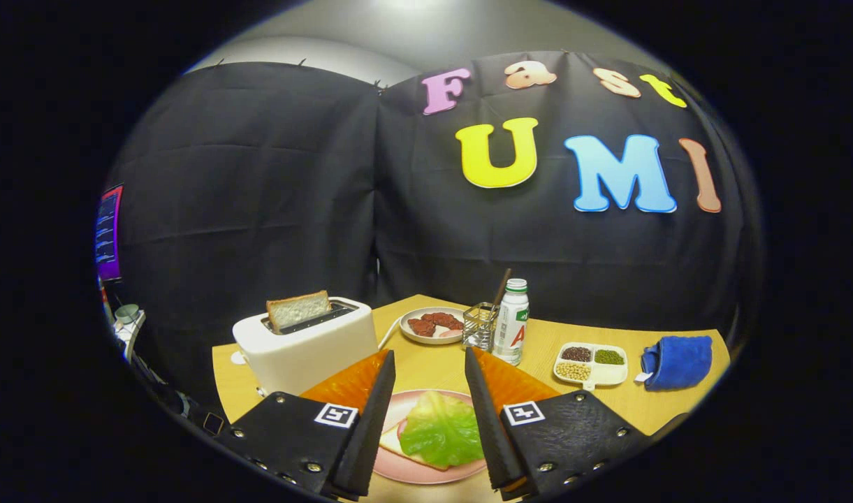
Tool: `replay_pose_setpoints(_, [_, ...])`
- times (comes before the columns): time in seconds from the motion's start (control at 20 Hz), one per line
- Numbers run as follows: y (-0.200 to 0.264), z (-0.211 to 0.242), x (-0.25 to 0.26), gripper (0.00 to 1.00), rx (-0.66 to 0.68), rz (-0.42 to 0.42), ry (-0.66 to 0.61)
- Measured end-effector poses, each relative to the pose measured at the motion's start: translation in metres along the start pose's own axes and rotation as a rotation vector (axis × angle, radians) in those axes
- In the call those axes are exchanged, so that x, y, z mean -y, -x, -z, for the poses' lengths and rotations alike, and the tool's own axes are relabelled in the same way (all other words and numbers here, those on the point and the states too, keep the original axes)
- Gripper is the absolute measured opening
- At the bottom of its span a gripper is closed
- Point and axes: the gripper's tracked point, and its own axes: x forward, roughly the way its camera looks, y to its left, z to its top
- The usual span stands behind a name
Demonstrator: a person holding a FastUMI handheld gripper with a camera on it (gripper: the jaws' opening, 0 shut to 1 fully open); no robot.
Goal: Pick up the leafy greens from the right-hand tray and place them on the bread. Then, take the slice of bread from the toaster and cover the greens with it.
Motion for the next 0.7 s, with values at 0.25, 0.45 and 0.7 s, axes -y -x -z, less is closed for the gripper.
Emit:
replay_pose_setpoints(0.25, [-0.019, 0.005, -0.052, 0.62, 0.005, 0.019, -0.052])
replay_pose_setpoints(0.45, [-0.041, -0.009, -0.11, 0.61, 0.019, 0.006, -0.035])
replay_pose_setpoints(0.7, [-0.076, -0.013, -0.179, 0.61, 0.019, 0.014, 0.04])
